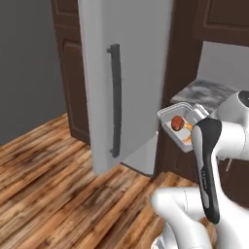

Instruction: Place the tupperware on the second highest shelf of the fridge. Make space for the tupperware among the existing items by rearranging them on the shelves if needed. Close the fridge door when finished.

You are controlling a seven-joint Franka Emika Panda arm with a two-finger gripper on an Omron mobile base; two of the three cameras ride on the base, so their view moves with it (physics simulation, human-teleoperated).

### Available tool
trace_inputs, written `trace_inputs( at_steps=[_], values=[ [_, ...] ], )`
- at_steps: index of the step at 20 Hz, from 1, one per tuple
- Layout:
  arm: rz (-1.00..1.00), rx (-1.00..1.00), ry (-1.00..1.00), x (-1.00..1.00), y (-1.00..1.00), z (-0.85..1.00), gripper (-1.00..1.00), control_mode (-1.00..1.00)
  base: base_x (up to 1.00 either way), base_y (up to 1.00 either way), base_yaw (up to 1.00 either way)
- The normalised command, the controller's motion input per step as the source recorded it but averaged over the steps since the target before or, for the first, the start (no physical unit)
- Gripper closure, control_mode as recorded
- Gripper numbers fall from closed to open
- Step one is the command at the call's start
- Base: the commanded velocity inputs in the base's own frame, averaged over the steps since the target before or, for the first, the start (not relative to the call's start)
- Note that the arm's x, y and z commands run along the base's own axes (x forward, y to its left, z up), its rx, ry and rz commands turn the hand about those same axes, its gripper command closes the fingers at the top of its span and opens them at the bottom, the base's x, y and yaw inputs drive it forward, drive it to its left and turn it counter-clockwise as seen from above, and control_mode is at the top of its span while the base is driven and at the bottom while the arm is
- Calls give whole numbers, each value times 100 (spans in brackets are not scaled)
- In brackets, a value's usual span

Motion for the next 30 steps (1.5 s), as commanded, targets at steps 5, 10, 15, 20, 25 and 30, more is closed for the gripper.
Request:
trace_inputs(
  at_steps=[5,10,15,20,25,30],
  values=[
    [0,0,0,0,0,0,100,100,-43,96,60],
    [0,0,0,0,0,0,100,100,28,98,58],
    [0,0,0,0,0,0,100,100,100,41,8],
    [0,0,0,0,0,0,100,100,100,68,-23],
    [0,0,0,0,0,0,100,100,100,73,-37],
    [0,0,0,0,0,0,100,100,68,64,-60]
  ],
)
